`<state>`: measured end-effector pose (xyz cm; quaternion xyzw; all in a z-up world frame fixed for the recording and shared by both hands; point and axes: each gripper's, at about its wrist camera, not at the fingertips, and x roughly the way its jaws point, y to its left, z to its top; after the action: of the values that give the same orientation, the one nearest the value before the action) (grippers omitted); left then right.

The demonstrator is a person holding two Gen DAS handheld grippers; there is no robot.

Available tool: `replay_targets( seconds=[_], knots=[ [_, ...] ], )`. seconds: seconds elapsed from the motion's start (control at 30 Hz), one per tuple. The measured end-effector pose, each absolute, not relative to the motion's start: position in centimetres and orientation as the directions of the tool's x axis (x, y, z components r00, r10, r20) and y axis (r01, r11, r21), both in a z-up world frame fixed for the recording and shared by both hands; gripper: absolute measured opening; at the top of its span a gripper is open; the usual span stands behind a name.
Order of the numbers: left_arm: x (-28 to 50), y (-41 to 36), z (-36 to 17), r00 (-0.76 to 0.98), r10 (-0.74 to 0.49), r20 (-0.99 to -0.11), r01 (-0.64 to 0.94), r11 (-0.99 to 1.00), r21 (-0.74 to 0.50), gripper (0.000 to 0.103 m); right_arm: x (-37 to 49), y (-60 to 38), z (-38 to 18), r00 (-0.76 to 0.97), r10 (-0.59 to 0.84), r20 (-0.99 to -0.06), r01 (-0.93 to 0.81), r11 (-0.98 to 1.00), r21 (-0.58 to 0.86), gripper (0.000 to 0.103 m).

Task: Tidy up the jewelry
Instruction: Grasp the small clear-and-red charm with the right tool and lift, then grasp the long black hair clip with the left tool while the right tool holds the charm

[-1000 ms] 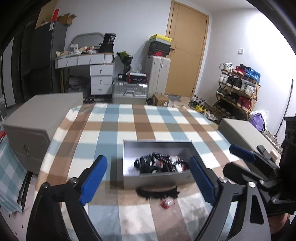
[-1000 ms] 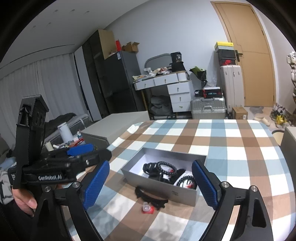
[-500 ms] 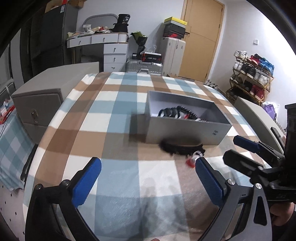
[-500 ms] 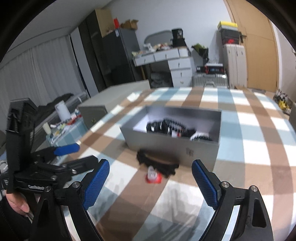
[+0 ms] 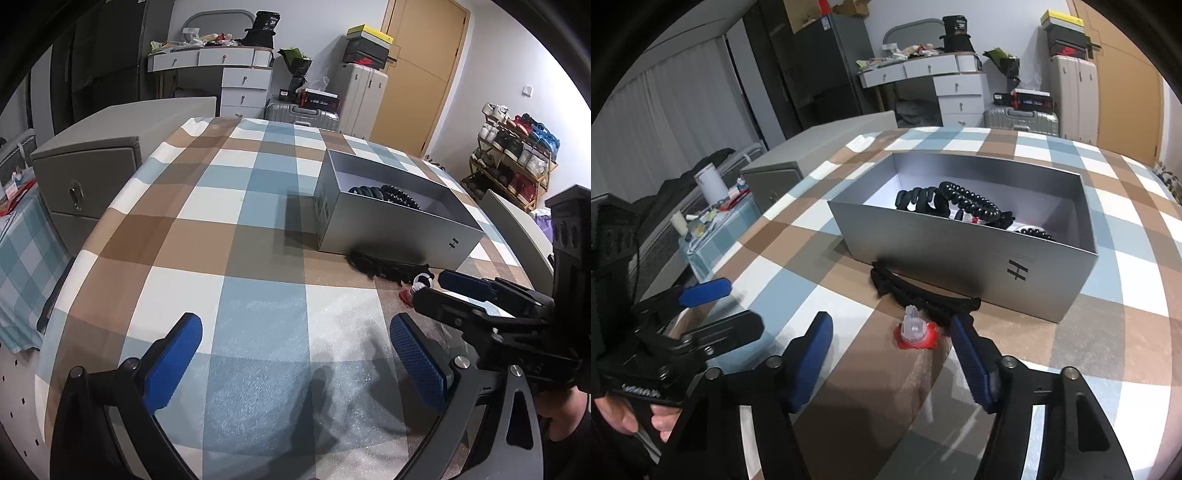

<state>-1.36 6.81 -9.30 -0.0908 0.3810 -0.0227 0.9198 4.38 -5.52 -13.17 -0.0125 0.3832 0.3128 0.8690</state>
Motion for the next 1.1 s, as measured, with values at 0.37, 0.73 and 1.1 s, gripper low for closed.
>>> replay_targets(
  seconds=[0.37,0.73,1.1],
  knots=[
    [-1.5,7.3,-9.6,0.703,-0.109,-0.703,-0.041,0.98,-0.192,0.099,5.3,-5.3,-13.8,0.497,0.501,-0.708,-0.521,0.825,0.218,0.013],
    [-0.8,6.6,-9.1,0.697,-0.122,-0.707,-0.024,0.981,-0.192,0.099,4.1,-7.3,-12.8,0.541,0.528,-0.655,-0.507,0.826,0.246,0.013],
    [3.6,1.7,-9.4,0.641,-0.17,-0.748,0.062,0.983,-0.17,0.099,3.5,-12.8,-11.4,0.61,0.516,-0.601,-0.445,0.851,0.278,0.013]
  ],
)
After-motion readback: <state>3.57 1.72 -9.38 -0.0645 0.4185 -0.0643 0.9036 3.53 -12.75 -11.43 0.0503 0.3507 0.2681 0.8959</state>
